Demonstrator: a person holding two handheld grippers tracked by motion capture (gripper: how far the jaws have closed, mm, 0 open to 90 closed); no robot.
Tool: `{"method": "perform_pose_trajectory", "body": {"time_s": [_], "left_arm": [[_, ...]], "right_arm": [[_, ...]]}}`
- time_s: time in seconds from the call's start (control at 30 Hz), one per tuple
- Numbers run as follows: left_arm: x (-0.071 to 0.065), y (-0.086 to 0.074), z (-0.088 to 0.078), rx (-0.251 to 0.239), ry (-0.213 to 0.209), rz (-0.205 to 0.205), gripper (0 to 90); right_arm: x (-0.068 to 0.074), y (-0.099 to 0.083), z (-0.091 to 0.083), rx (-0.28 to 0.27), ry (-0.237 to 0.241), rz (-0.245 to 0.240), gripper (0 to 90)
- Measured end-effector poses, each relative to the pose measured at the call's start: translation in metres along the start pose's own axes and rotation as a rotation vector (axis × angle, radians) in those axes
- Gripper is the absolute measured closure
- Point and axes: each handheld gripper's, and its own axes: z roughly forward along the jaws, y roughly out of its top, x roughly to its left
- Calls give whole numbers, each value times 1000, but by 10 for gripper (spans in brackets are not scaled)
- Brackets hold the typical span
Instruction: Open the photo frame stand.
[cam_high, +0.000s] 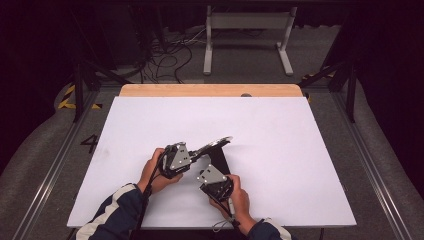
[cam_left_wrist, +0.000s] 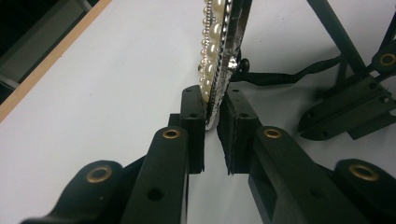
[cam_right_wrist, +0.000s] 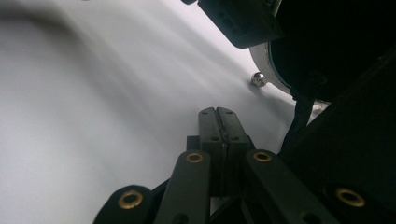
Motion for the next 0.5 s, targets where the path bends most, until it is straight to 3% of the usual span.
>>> {"method": "perform_pose_trajectory", "body": {"time_s": [0.27, 0.5], "left_arm": [[-2, -1, -4, 4, -10, 1, 806], [-2, -2, -4, -6, -33, -23, 799]], "right_arm": [[-2, -2, -3, 0, 35, 22, 900], [-7, -5, -5, 3, 48, 25, 900]]}}
